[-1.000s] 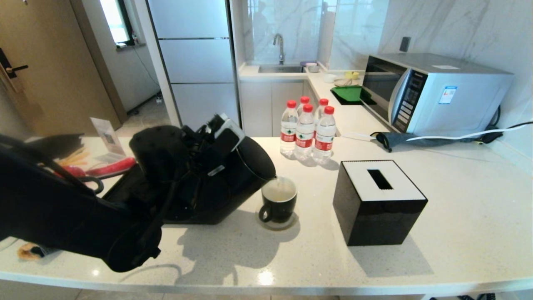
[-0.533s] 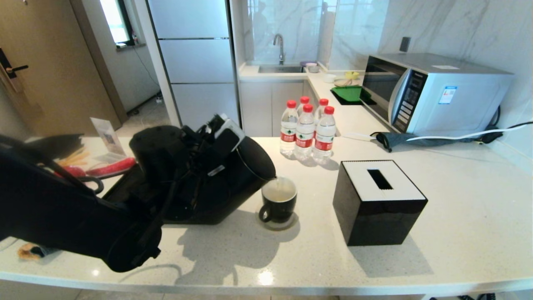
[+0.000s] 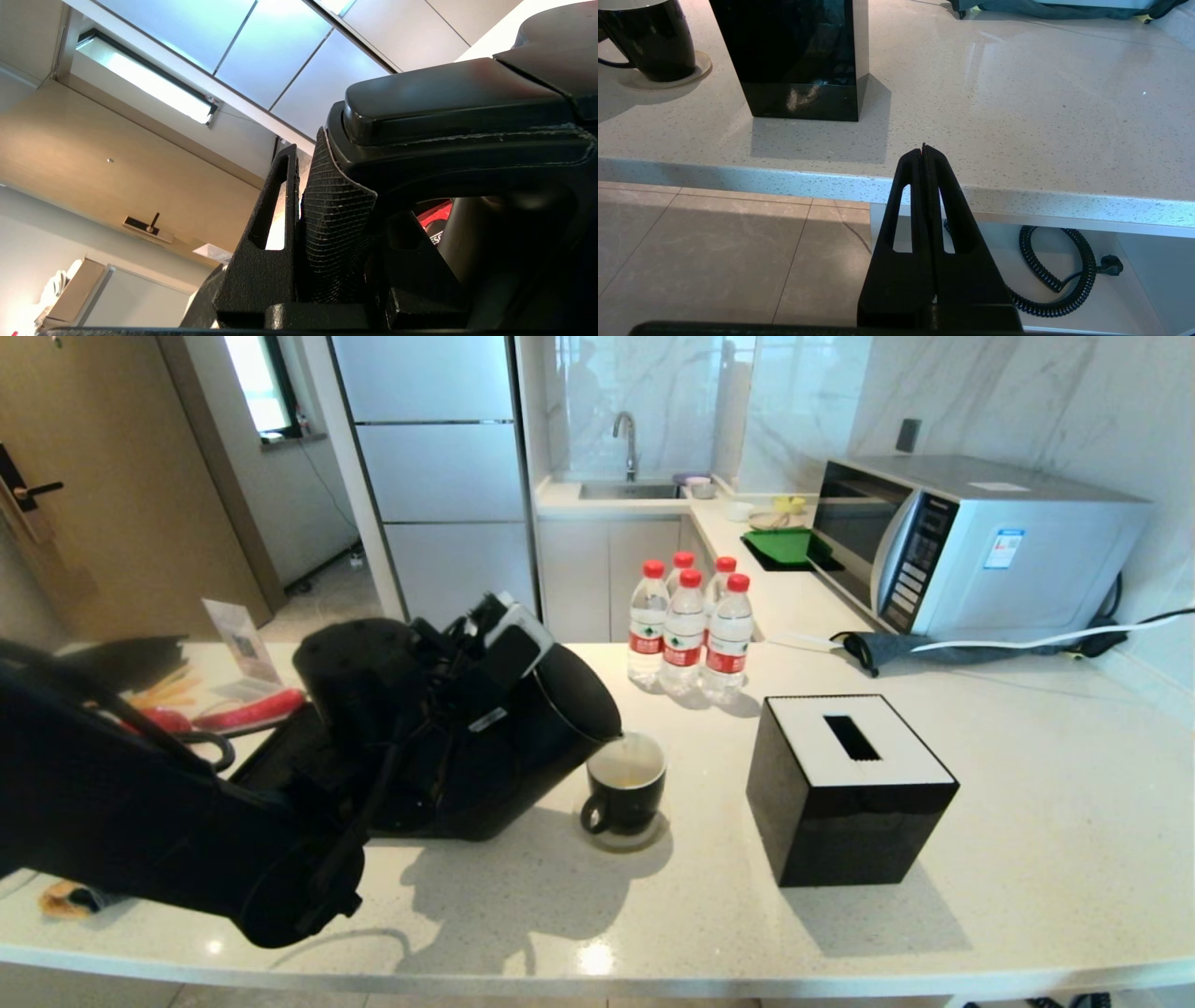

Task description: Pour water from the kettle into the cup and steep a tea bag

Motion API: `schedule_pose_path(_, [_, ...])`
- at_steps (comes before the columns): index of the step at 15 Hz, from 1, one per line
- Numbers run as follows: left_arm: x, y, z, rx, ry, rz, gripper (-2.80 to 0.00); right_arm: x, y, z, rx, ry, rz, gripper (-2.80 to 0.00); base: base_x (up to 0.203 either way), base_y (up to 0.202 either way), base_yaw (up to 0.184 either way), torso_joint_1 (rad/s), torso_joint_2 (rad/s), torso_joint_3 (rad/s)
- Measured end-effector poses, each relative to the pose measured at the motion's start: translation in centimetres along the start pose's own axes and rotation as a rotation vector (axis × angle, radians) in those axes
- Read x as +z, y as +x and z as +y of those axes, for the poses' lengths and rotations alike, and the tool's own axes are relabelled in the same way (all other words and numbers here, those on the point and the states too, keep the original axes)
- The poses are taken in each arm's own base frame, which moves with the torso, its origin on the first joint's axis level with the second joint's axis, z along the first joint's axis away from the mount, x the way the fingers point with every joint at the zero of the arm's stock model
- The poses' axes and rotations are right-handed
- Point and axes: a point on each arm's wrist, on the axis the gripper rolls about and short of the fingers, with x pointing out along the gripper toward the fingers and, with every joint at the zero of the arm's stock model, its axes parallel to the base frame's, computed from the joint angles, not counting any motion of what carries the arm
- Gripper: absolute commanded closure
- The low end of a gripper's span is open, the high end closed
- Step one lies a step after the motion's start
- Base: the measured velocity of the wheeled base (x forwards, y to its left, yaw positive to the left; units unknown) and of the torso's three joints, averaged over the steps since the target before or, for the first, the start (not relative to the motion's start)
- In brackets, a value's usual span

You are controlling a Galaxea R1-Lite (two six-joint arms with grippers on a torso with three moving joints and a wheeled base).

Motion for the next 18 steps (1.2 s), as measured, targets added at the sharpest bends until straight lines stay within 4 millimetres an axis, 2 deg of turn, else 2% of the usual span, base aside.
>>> schedule_pose_path(18, [0.03, -0.01, 0.00, 0.001, 0.002, 0.000, 0.00, 0.00, 0.00, 0.00, 0.000, 0.000, 0.000, 0.00, 0.000, 0.000, 0.000, 0.000, 0.00, 0.000])
